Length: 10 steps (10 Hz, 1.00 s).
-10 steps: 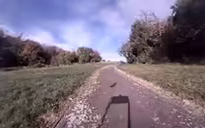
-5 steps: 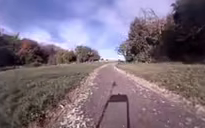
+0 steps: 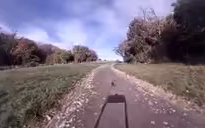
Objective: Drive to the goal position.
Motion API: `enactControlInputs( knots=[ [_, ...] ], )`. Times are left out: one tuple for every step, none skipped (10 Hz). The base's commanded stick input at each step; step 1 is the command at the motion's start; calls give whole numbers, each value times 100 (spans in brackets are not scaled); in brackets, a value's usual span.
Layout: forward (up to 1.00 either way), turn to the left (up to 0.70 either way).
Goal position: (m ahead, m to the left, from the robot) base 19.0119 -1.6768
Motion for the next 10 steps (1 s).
enactControlInputs(
  knots=[
    [70, 0],
    [70, 0],
    [70, 0],
    [70, 0],
    [70, 0],
    [70, 0],
    [70, 0],
    [70, 0],
    [70, 0],
    [70, 0]
  ],
)
